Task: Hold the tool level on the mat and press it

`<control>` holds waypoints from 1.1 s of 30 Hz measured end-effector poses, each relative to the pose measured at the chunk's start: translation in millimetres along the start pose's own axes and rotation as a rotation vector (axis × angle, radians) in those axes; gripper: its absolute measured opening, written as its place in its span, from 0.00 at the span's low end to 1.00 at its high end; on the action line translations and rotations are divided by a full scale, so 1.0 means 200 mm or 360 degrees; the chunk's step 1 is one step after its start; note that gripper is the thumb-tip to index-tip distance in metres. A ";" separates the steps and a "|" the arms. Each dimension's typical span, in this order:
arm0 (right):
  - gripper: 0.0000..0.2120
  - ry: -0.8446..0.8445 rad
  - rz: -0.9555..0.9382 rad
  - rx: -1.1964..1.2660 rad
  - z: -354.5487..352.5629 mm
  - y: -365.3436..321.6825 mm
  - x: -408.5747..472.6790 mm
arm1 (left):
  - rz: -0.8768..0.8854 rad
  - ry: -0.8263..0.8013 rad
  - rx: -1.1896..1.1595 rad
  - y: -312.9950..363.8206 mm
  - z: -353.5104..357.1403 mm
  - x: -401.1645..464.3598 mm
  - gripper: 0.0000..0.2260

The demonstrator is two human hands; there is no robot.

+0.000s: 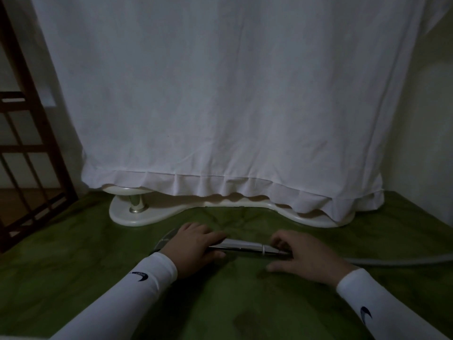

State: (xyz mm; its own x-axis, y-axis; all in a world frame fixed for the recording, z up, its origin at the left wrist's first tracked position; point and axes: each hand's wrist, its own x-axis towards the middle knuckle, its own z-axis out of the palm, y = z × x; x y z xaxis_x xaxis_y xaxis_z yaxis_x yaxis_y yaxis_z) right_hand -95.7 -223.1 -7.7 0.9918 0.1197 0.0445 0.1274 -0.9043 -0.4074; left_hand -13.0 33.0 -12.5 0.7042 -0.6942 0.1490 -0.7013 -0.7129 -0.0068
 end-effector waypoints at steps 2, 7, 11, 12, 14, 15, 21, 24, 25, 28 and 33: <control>0.16 0.0048 -0.0020 -0.0034 0.01 0.01 0.01 | -0.0003 -0.0011 0.0011 0.00 0.00 0.00 0.22; 0.13 -0.0048 -0.0048 -0.0082 0.01 0.01 0.02 | -0.0018 -0.0019 0.0015 0.00 0.00 0.00 0.22; 0.18 -0.0123 0.0029 -0.0130 0.01 0.00 0.02 | -0.0016 -0.0025 0.0011 0.00 0.00 0.00 0.21; 0.18 -0.0111 0.0025 -0.0130 0.00 0.00 0.02 | -0.0014 -0.0030 0.0012 0.01 0.00 0.00 0.21; 0.18 -0.0074 -0.0003 -0.0083 0.00 0.00 0.01 | -0.0009 -0.0041 0.0020 0.01 0.00 0.00 0.21; 0.19 -0.0051 -0.0005 -0.0039 0.00 0.00 0.01 | -0.0006 -0.0046 0.0024 0.00 0.00 0.00 0.22; 0.13 0.0066 -0.0022 -0.0043 0.02 0.00 0.01 | -0.0013 -0.0061 0.0008 0.00 0.01 -0.01 0.25; 0.11 0.0017 -0.0042 -0.0045 0.01 0.00 0.01 | -0.0013 -0.0071 0.0002 -0.01 0.00 -0.01 0.25; 0.11 -0.0030 -0.0046 -0.0069 0.01 0.00 0.01 | -0.0010 -0.0076 0.0002 -0.01 0.01 -0.01 0.25; 0.15 -0.0134 -0.0051 -0.0132 0.00 0.01 0.02 | -0.0011 -0.0089 0.0012 0.00 0.01 0.00 0.25; 0.16 -0.0187 -0.0039 -0.0123 -0.01 0.01 0.02 | -0.0009 -0.0088 0.0028 -0.01 0.01 -0.01 0.33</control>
State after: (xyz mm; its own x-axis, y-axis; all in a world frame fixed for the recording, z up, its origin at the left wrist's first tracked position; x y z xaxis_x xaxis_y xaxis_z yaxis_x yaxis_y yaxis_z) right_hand -90.8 -224.6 -6.1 0.9811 0.1852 -0.0557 0.1563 -0.9288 -0.3359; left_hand -12.2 35.3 -15.6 0.7135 -0.6944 0.0941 -0.6957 -0.7180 -0.0236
